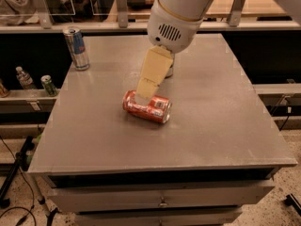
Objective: Place coke can upright
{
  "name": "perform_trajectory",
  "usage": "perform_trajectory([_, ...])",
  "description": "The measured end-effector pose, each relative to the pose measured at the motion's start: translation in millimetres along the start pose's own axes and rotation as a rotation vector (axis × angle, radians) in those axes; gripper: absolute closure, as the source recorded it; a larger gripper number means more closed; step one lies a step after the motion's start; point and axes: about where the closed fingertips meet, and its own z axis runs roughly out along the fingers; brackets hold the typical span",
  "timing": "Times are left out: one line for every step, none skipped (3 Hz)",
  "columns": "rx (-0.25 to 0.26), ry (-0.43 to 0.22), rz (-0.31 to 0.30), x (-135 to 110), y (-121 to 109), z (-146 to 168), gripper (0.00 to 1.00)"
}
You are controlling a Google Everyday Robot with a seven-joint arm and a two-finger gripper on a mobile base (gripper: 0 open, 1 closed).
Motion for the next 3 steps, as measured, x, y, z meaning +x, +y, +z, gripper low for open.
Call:
perform_trajectory([0.004, 0.064, 0.086, -7.5, -3.1, 27.1, 0.0])
perform_trajectory([0.034, 0.131, 0.186, -6.9, -12.0, 51.7, 0.0])
perform_trajectory([0.049, 0.174, 0.277, 3.1, -22.1, 74.1, 0.0])
